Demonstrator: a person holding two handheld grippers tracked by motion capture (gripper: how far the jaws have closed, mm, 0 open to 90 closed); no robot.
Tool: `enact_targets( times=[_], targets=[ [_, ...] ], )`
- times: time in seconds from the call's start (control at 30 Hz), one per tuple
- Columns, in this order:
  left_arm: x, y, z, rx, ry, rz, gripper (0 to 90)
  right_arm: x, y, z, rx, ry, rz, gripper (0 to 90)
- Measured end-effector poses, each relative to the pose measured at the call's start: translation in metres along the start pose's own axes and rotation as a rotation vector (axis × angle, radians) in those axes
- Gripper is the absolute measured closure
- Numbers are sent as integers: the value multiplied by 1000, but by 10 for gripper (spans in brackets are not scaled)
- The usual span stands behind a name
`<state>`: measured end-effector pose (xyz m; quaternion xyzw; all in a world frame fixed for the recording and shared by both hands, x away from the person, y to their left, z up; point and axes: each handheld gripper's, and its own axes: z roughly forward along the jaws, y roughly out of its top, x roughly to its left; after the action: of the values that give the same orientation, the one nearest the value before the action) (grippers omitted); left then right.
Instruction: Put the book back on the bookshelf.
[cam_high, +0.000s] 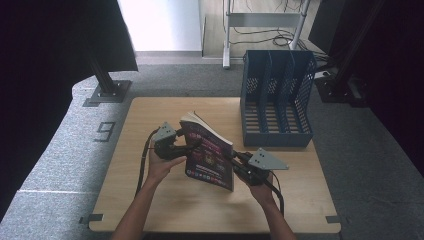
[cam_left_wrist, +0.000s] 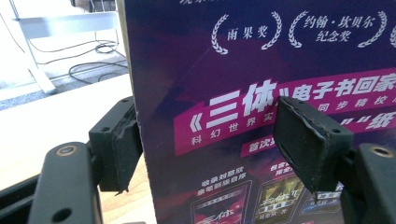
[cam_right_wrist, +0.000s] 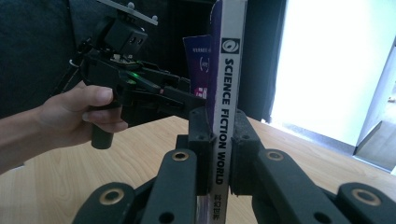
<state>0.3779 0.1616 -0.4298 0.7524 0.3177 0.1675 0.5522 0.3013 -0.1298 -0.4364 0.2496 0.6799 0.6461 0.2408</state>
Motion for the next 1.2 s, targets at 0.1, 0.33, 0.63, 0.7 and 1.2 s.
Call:
enact_targets(
  times=[0.1,0.33,0.63,0.7,1.2],
  targets=[
    [0,0,-1,-3,-5,-6,267,1,0,0,2,3,-12,808],
    [0,-2,-3,-14,-2,-12,280,2,2,0,12,5,-38,795],
    [1,-3,-2,-16,-6,-21,285,-1,5,9,59,-4,-42,745],
    [1,-3,-2,-17,-4,-19,286,-1,5,11,70,-16,-53,737],
    [2,-1,-5,-39,6,-25,313,-1,4,14,59,-36,-35,809]
  ],
)
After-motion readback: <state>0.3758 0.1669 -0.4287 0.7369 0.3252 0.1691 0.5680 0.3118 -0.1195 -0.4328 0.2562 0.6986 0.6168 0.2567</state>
